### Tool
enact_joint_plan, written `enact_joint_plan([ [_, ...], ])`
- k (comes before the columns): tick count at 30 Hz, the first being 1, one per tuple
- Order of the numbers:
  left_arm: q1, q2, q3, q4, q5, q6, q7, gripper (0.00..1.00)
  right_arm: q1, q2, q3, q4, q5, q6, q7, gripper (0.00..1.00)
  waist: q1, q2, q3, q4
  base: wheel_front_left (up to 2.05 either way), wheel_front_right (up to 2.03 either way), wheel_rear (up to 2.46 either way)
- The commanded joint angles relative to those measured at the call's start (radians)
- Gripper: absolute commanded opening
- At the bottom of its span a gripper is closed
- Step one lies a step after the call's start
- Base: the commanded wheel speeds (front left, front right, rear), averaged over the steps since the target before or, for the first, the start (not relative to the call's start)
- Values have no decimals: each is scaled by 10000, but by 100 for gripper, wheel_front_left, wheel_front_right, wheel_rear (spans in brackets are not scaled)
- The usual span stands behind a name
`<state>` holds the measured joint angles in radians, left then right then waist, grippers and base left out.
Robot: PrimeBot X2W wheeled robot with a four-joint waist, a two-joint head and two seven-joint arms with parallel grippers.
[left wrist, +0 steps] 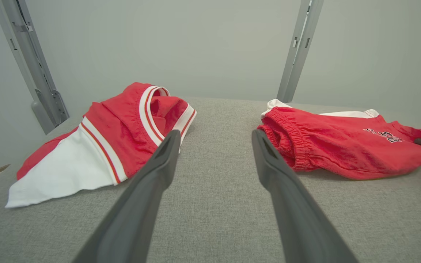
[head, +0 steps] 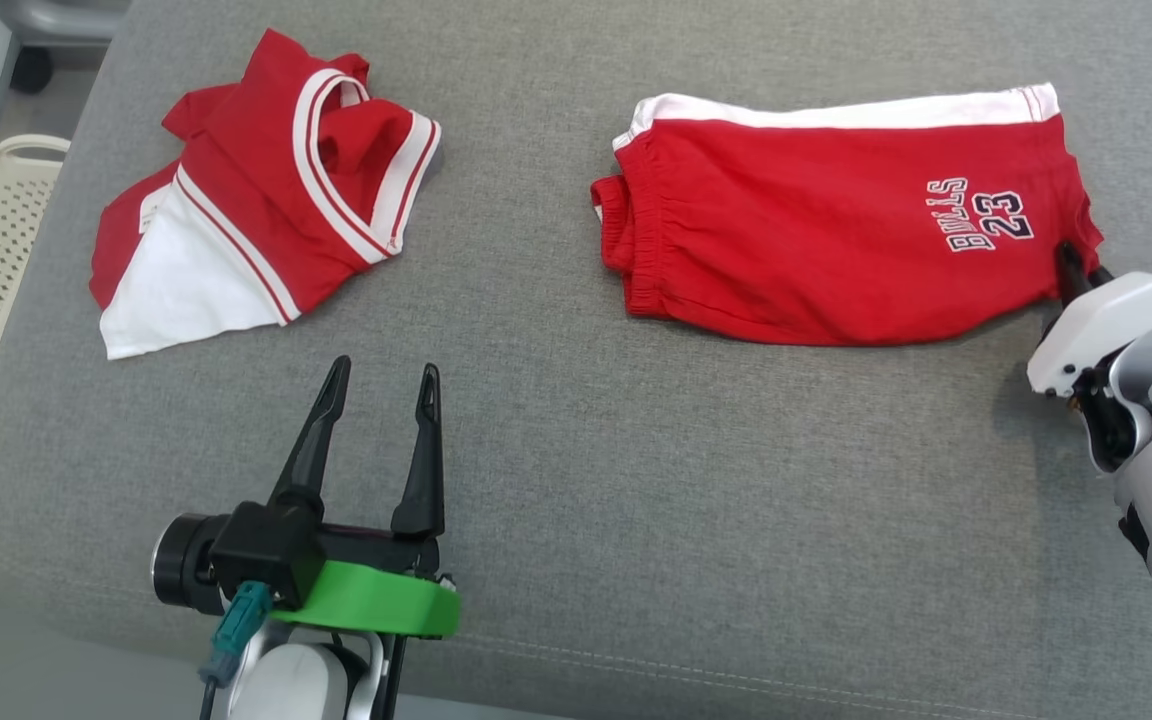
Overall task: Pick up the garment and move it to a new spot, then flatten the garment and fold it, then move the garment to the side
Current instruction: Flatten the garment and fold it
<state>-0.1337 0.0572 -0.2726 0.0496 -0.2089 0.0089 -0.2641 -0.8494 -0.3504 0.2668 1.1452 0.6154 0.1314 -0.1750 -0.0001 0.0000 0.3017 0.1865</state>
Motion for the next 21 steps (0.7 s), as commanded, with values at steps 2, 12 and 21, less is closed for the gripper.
enact_joint_plan([
  [2,118,-3,51,99,68,-28,-8,100,318,-3,-21,-84,113,-14,-130,0,1,0,-207,-199,0,0,0],
  [12,288,3,227,502,171,-7,-8,100,1125,63,-159,-331,409,-14,-224,100,1,0,-642,-654,0,0,0],
  [21,343,175,192,1097,366,153,36,100,1329,118,-224,-394,111,-14,-601,100,1,0,-1017,-874,0,0,0],
])
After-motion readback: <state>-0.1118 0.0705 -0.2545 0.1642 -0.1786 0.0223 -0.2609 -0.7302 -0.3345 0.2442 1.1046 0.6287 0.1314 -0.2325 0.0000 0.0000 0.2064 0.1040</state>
